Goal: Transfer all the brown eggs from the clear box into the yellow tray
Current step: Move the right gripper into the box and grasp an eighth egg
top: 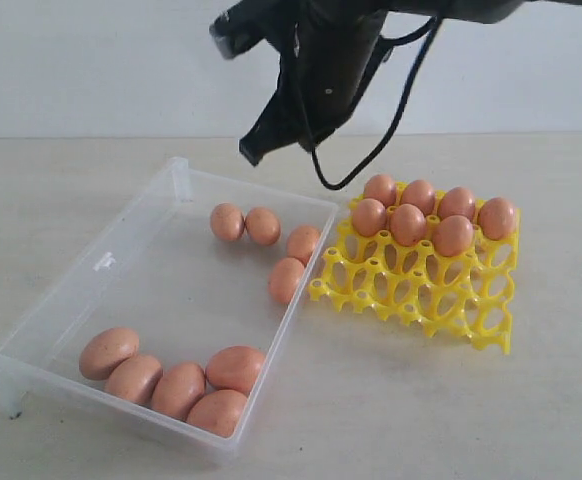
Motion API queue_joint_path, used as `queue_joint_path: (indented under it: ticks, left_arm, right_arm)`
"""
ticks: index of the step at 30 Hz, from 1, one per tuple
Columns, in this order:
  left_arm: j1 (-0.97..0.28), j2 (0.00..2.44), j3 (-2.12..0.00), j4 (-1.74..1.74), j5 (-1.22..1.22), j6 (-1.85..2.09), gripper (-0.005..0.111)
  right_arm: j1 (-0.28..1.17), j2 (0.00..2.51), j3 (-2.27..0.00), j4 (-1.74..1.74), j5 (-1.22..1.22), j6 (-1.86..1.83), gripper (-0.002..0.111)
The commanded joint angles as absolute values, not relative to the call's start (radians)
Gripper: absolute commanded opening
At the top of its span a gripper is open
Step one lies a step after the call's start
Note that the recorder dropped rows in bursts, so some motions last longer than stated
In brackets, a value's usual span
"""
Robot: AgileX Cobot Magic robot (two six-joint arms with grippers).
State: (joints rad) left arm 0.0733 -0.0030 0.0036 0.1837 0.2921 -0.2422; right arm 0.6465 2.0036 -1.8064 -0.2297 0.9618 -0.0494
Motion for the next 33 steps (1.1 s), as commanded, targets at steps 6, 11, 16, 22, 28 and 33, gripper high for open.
queue_joint_path:
  ticks: [6, 11, 16, 22, 28, 33]
  left_arm:
    - [0.068, 0.000, 0.000, 0.180, 0.296, -0.236, -0.004]
    - [0.068, 0.000, 0.000, 0.180, 0.296, -0.236, -0.004]
    - [0.068, 0.000, 0.000, 0.180, 0.296, -0.236, -0.004]
    - [0.068, 0.000, 0.000, 0.180, 0.296, -0.236, -0.004]
    - [0.068, 0.000, 0.000, 0.180, 0.296, -0.236, -0.004]
    - [0.068, 0.000, 0.000, 0.180, 0.296, -0.236, -0.004]
  right_arm:
    - [0.648, 2.160, -1.927, 0.179, 1.221, -0.325, 0.000]
    - [0.648, 2.185, -1.927, 0.251, 1.080, -0.325, 0.015]
    - [0.648, 2.195, -1.927, 0.234, 0.935, -0.325, 0.060]
    - [0.648, 2.228, -1.927, 0.157, 0.785, -0.232, 0.077]
    - [0.648, 2.287, -1.927, 0.012, 0.760, -0.053, 0.076]
    - [0.648, 2.317, -1.927, -0.057, 0.738, 0.052, 0.076]
